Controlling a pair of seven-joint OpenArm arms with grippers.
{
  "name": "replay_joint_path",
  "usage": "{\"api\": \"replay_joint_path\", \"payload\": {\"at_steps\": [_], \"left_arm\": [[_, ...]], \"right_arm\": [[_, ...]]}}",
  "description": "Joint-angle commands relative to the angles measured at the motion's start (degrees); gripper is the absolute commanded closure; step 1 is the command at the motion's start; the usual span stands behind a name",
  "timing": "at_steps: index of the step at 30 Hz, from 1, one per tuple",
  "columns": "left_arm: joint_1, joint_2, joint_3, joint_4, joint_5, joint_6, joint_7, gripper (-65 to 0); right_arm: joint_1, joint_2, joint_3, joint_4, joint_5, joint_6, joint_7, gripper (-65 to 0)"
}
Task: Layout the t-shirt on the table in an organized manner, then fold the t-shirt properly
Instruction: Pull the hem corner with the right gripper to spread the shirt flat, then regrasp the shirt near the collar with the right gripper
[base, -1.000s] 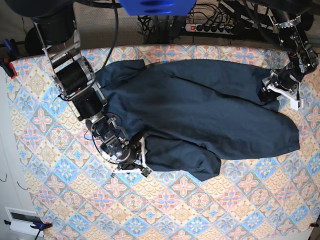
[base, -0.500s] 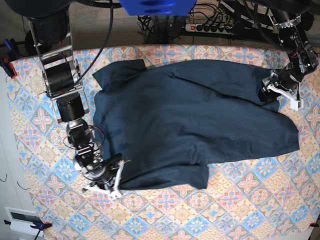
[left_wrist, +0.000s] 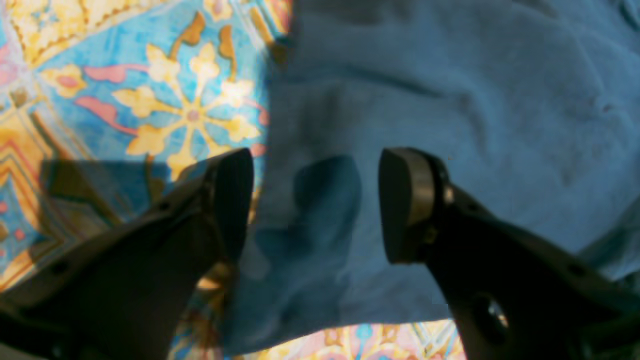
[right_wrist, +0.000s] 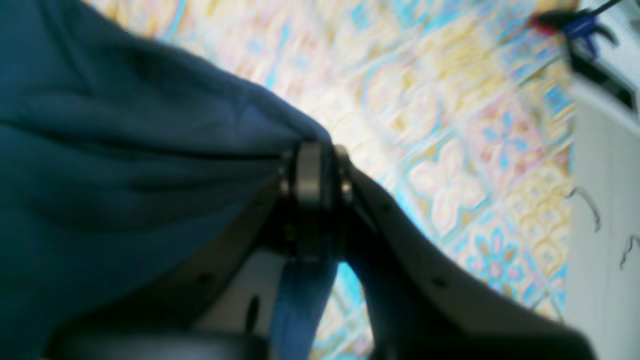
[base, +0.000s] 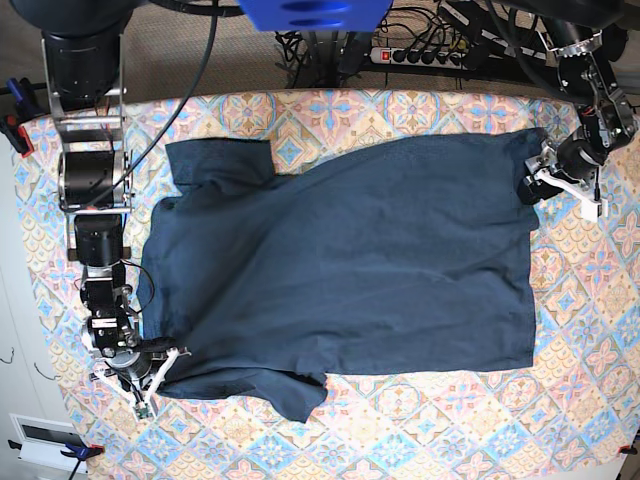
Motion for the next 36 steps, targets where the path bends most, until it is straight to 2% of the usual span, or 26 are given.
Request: {"api": "replay_joint_path", "payload": {"at_steps": [1, 3, 5, 7, 9, 15, 18, 22, 26, 29, 31, 33, 35, 36], "left_arm": [[-0.5, -1.0, -0.4, 2.1, -0.8, -0.4, -1.0, -36.9], [-0.3, -1.0, -0.4, 4.1, -0.8, -0.4, -0.7, -36.9], [-0.2, -1.0, -0.4, 5.2, -0.8, -0.4, -0.5, -36.9], [-0.2, -1.0, -0.4, 5.6, -0.8, -0.4, -0.5, -36.9], [-0.2, -1.0, -0.4, 5.6, -0.8, -0.4, -0.5, -36.9], [-0.1, -0.9, 0.0, 5.3, -0.8, -0.4, -0.5, -36.9], [-0.4, -0.8, 0.1, 5.1, -0.5, -0.4, -0.5, -37.4], [-1.0, -0.2, 3.8, 2.8, -0.3, -0.3, -0.9, -37.0], [-3.6, 0.4, 7.7, -1.7, 1.9, -0.2, -0.9, -37.0], [-5.2, 1.8, 10.2, -3.3, 5.3, -0.2, -0.9, -36.8], [-5.4, 1.9, 12.1, -3.0, 6.2, -0.4, -0.6, -31.3], [-5.4, 1.7, 12.4, -2.4, 6.4, -0.5, -1.0, -16.4], [-5.3, 1.6, 9.0, -2.3, 6.6, -0.4, -1.4, 0.0], [-5.3, 0.9, 6.4, -2.4, 6.7, -0.3, -1.5, 0.0]], "right_arm": [[2.7, 0.3, 0.4, -0.2, -2.3, -2.6, 1.7, -3.0], [2.9, 0.1, 0.4, -1.1, -9.1, -8.9, 2.9, -9.1], [2.9, 0.1, 0.5, -0.5, -14.1, -13.3, 3.2, -15.9], [2.6, 0.1, 0.5, 1.8, -15.1, -14.6, 2.6, -22.3], [-0.8, 0.2, 0.5, 6.0, -15.1, -14.6, 1.1, -25.1], [-13.7, 0.4, 0.7, 23.5, -15.0, -14.4, -4.4, -25.4], [-20.9, 0.3, 5.3, 33.0, -15.0, -14.0, -6.7, -25.5], [-28.5, 0.1, 12.4, 42.3, -15.0, -7.7, -9.1, -25.1], [-35.3, 0.0, 16.3, 50.4, -14.9, -5.0, -11.8, -25.1], [-39.8, 0.0, 16.5, 56.3, -14.8, -3.4, -12.7, -25.1], [-42.1, 0.0, 16.6, 59.1, -13.9, -3.3, -13.6, -25.1], [-43.9, 0.1, 16.6, 61.8, -11.1, -2.6, -15.1, -25.1], [-45.2, 0.2, 16.6, 64.4, -7.0, -0.8, -17.2, -25.2], [-46.2, 0.3, 17.0, 65.4, -4.5, 0.4, -18.4, -25.3]]}}
